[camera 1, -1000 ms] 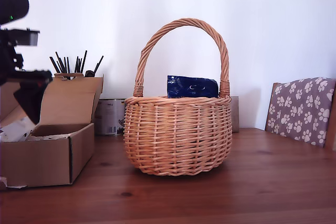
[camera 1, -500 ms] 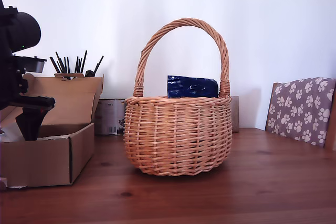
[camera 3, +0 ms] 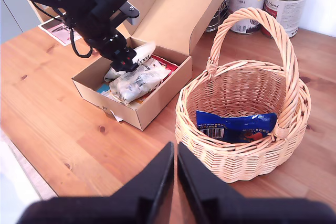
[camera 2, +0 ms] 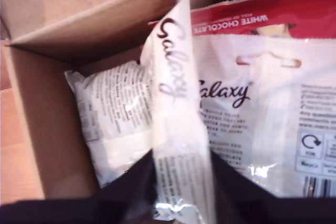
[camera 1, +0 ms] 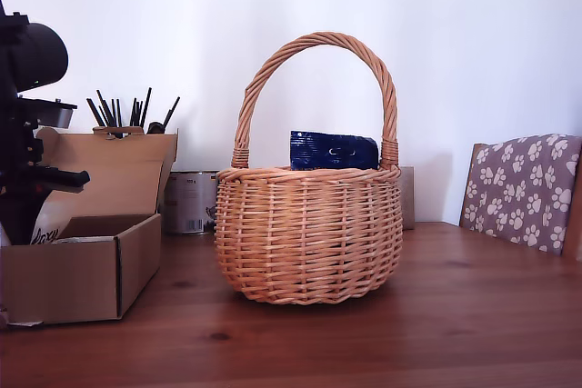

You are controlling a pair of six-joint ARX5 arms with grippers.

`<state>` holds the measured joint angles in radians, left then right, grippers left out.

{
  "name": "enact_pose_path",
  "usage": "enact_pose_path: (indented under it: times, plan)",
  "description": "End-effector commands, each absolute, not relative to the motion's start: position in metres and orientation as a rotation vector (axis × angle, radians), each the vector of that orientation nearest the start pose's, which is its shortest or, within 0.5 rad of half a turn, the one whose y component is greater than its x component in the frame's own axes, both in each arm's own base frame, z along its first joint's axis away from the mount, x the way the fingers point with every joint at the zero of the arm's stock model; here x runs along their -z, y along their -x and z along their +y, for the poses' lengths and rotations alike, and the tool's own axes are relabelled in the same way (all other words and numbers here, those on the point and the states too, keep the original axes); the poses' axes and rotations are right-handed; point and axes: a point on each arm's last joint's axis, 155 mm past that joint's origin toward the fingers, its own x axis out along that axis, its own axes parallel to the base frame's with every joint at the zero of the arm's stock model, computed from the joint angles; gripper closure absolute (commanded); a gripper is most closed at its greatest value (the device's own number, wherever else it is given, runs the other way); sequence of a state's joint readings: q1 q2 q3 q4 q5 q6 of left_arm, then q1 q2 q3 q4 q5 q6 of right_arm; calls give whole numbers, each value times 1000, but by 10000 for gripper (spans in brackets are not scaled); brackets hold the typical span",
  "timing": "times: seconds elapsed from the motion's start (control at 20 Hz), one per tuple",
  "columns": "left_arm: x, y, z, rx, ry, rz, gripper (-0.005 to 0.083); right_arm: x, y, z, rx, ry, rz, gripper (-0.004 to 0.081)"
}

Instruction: Move the bags of Easter eggs from the cardboard box on the left into the woven basket on the right side.

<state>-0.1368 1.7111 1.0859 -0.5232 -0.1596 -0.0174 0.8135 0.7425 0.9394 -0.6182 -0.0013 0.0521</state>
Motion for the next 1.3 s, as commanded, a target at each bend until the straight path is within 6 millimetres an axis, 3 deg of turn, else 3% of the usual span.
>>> enact_pose_path:
  times: [0.0, 0.25, 0.5, 0.85, 0.95, 1.25]
  plan:
    - [-40, -397, -24, -35, -155, 1153, 670, -289, -193, 207, -800, 115, 408, 783]
    - [-67, -405, -35, 14, -126, 1160, 750, -289, -194, 207, -795, 116, 408, 783]
    - [-83, -399, -51, 91, -77, 1202, 756, -289, -194, 206, -791, 118, 407, 783]
    - [-99, -391, -52, 124, -83, 1199, 797, -289, -195, 205, -786, 121, 406, 783]
    - [-112, -388, -57, 161, -80, 1172, 797, -289, -195, 205, -786, 121, 406, 783]
    - [-178, -369, -86, 320, 11, 1017, 797, -288, -195, 205, -785, 121, 407, 783]
